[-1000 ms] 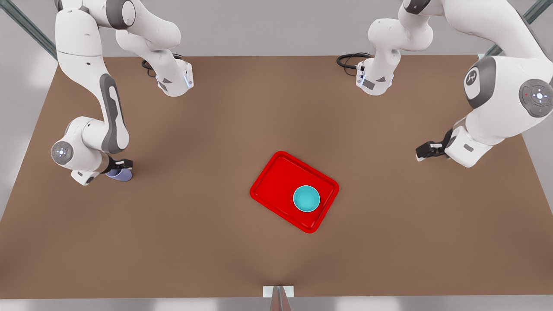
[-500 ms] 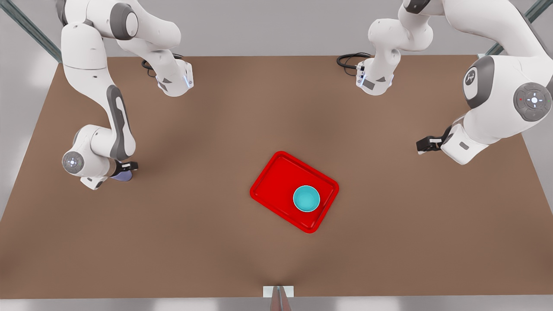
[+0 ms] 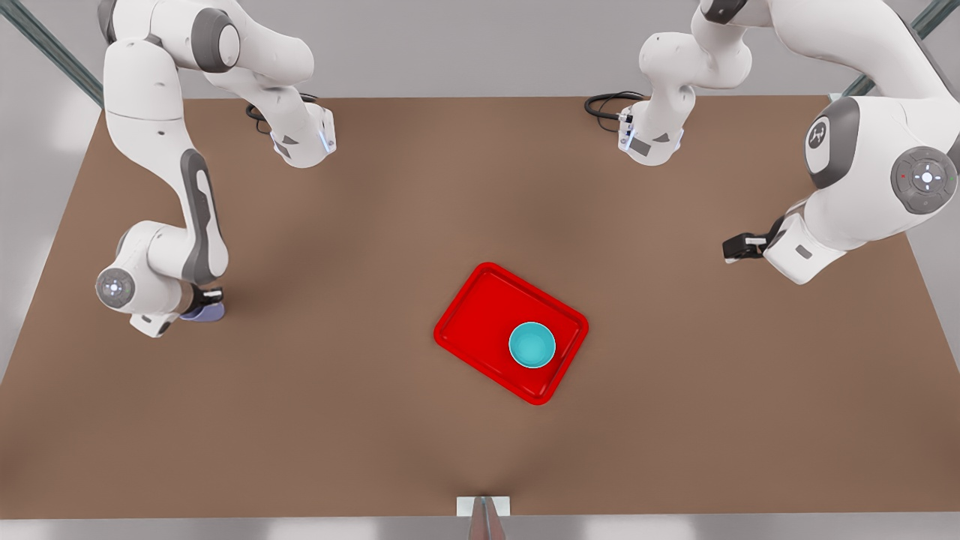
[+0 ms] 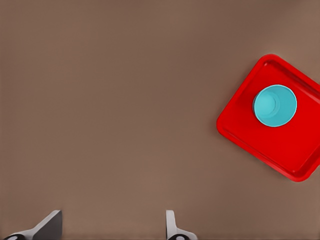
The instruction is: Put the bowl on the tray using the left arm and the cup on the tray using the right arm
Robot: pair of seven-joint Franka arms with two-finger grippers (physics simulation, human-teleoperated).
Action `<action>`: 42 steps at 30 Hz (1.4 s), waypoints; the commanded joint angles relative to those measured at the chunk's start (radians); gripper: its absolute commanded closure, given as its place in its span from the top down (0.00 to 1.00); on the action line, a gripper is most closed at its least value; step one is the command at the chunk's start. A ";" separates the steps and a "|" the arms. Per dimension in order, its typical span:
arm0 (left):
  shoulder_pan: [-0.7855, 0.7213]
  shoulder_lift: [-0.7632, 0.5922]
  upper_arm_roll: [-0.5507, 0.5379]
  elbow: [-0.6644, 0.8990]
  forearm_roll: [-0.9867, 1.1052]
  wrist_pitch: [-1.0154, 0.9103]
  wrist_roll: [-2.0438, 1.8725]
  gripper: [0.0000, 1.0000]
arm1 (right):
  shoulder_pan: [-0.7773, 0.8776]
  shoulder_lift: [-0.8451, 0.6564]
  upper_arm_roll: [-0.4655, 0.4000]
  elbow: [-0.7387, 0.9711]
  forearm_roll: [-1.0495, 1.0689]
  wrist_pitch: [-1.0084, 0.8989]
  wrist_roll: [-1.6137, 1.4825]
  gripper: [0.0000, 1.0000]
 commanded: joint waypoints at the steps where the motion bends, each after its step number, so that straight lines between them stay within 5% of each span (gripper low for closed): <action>1: -0.002 -0.001 0.000 0.001 0.001 -0.013 0.020 1.00 | 0.018 -0.003 0.001 0.054 -0.006 -0.094 -0.096 0.21; 8: -0.002 -0.003 0.000 0.001 0.001 -0.020 0.020 1.00 | 0.487 0.073 0.004 0.338 0.100 -0.227 0.268 0.21; 12: -0.003 -0.003 0.000 0.001 0.001 -0.020 0.020 1.00 | 0.667 0.213 0.011 0.556 0.145 -0.181 0.578 0.21; 17: -0.005 -0.003 0.000 0.001 0.001 -0.023 0.020 1.00 | 0.858 0.247 0.012 0.577 0.143 -0.028 0.793 0.21; 24: -0.005 -0.003 0.000 0.001 0.001 -0.027 0.020 1.00 | 0.934 0.411 0.012 0.735 0.145 0.090 0.845 0.21; 38: 0.000 -0.001 0.001 0.001 0.001 -0.049 0.012 1.00 | 0.947 0.474 0.014 0.723 0.142 0.127 0.836 0.23; 39: 0.000 -0.001 0.001 0.001 0.001 -0.058 0.015 1.00 | 0.947 0.474 0.014 0.723 0.143 0.127 0.836 0.78; 40: 0.000 -0.001 0.001 -0.001 0.001 -0.064 0.017 1.00 | 0.947 0.474 0.012 0.723 0.143 0.127 0.836 0.97; 42: 0.000 -0.001 0.001 0.001 0.001 -0.064 0.017 1.00 | 0.949 0.474 0.014 0.723 0.142 0.127 0.839 1.00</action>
